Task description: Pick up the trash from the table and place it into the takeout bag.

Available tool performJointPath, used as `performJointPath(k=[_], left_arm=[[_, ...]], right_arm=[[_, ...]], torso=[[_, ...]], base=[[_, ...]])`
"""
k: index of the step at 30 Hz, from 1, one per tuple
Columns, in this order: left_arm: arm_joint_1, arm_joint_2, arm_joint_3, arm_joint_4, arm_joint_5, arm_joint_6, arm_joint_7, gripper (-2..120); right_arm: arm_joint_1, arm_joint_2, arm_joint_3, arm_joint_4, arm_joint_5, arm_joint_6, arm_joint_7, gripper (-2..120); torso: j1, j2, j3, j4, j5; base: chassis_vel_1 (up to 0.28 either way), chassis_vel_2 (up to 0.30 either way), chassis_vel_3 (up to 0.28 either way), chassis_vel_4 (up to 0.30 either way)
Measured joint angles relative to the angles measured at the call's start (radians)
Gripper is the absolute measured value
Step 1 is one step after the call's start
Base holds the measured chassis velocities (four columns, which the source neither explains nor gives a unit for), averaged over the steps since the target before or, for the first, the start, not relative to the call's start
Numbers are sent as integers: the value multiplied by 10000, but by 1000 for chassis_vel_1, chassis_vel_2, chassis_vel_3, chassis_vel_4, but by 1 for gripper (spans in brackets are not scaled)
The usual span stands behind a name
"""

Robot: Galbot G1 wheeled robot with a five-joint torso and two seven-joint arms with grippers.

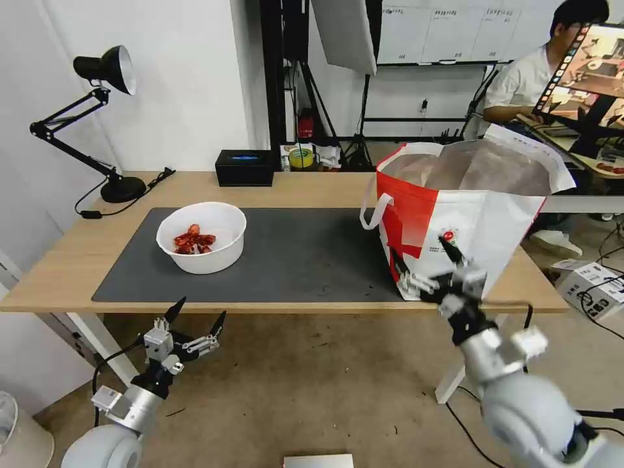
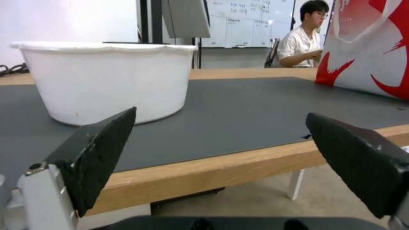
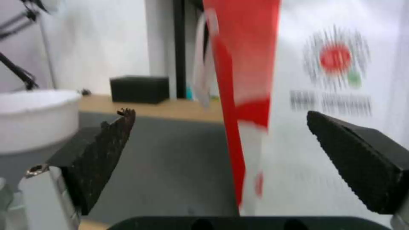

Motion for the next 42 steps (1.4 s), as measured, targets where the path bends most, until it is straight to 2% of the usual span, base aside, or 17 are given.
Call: performJointPath(k=[8,26,30,33,34,36,37,39,40,42], left_arm=[[-24,31,16,159,15,-1,5,100],[41,107,-218,151,17,-127,30,100],[12,415,-550,-100,-331,53,-172,100],[-479,1489,-895,-508,-1283,720,-809,100],[-479,1489,-895,-508,-1283,720,-809,100],[-1185,2532,-941,-720,-2120,1623,-1637,100],[-1185,2532,-941,-720,-2120,1623,-1637,100],[-1652,3404,-1116,-799,-2601,2593,-2113,100],[-1652,3404,-1116,-799,-2601,2593,-2113,100],[-2452,4247,-679,-573,-3190,3092,-2375,100]], right_arm=[[-724,656,-432,-683,-755,290,39,100],[-740,629,-590,-991,-1135,320,-12,100],[-738,629,-588,-983,-1136,321,-15,100],[-732,627,-585,-975,-1134,321,-19,100],[-732,627,-585,-975,-1134,321,-19,100],[-729,625,-586,-970,-1130,321,-22,100],[-729,625,-586,-970,-1130,321,-22,100],[-727,624,-585,-968,-1126,320,-20,100],[-727,624,-585,-968,-1126,320,-20,100],[-723,623,-585,-964,-1122,320,-25,100]], torso=[[1,0,0,2,-1],[1,0,1,2,0],[2,0,1,4,-4],[1,0,1,4,-1],[1,0,1,4,-1],[2,0,1,-1,0],[2,0,1,-1,0],[2,-1,3,0,1],[2,-1,3,0,1],[1,0,2,3,1]], base=[[0,0,0,0],[0,0,0,0],[0,0,0,0],[0,0,0,0],[0,0,0,0],[0,0,0,0],[0,0,0,0],[0,0,0,0],[0,0,0,0],[0,0,0,0]])
